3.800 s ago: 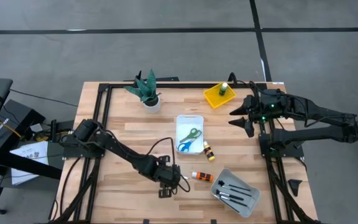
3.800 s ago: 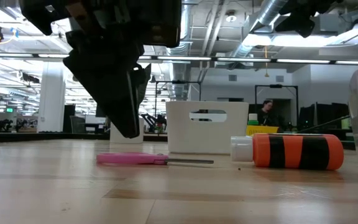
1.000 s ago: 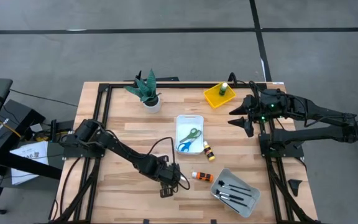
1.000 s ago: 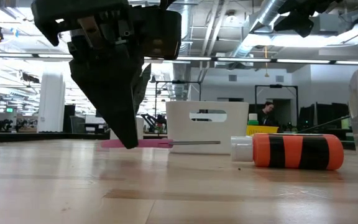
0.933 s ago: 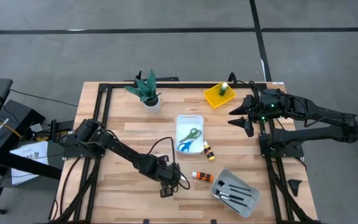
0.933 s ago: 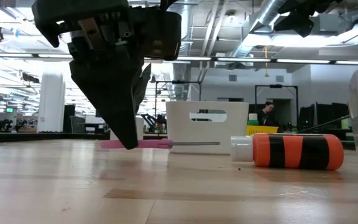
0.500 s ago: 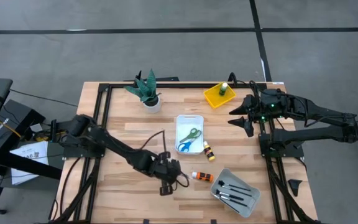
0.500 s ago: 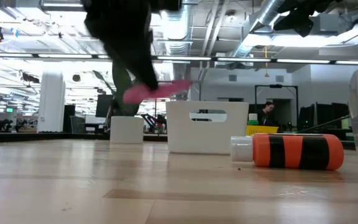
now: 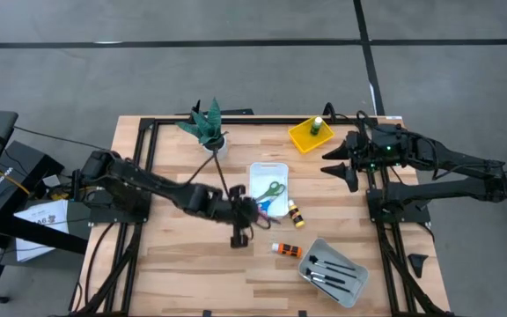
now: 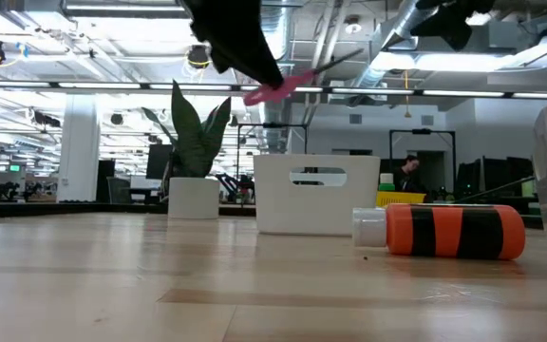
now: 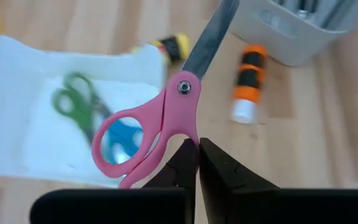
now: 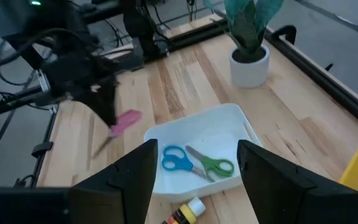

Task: Pick & Place Paint Supplies
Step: Put the pink scissors into the white bin

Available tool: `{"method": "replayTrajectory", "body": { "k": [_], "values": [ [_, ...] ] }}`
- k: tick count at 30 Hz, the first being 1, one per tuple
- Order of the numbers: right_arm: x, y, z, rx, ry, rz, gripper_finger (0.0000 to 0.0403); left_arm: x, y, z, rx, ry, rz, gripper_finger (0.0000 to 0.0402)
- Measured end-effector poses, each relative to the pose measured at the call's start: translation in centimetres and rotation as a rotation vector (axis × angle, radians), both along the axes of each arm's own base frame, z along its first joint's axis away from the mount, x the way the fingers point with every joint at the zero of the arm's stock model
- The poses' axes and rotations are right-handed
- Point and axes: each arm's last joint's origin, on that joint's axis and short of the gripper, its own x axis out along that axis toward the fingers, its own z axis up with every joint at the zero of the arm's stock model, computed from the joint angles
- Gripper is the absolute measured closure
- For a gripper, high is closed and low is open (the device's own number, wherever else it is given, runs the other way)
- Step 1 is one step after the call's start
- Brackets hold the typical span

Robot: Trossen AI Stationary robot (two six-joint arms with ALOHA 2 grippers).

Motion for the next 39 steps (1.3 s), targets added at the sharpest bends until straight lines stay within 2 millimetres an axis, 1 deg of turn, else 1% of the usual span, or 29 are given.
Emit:
{"method": "replayTrajectory", "body": {
  "k": [4, 10, 18, 24, 30, 35, 39],
  "values": [
    [0.1, 0.0, 0.3, 0.001, -0.034, -0.005, 0.0186, 0.7, 2.3, 0.2, 0.055, -0.014, -0.034, 0.0401],
    [0.1, 0.0, 0.3, 0.020, -0.039, -0.014, 0.0186, 1.5, 6.0, 0.4, 0.122, -0.029, -0.064, 0.0401],
    [0.0, 0.0, 0.6, 0.037, -0.063, -0.023, 0.0186, 1.8, 9.6, 0.5, 0.215, -0.037, -0.185, 0.0400],
    [-0.2, 0.0, 1.4, 0.059, -0.151, -0.041, 0.0186, 1.9, 10.9, 0.9, 0.328, -0.033, -0.359, 0.0400],
    [0.0, -0.2, 2.2, 0.085, -0.246, -0.129, 0.0186, 1.5, 12.2, 1.1, 0.439, 0.021, -0.521, 0.0399],
    [0.3, -0.3, 3.2, 0.136, -0.366, -0.170, 0.0186, 1.3, 12.5, 0.9, 0.573, 0.063, -0.685, 0.0398],
    [0.6, -0.4, 4.2, 0.129, -0.464, -0.168, 0.0186, 1.4, 13.1, 0.4, 0.656, 0.102, -0.759, 0.0398]
  ]
}}
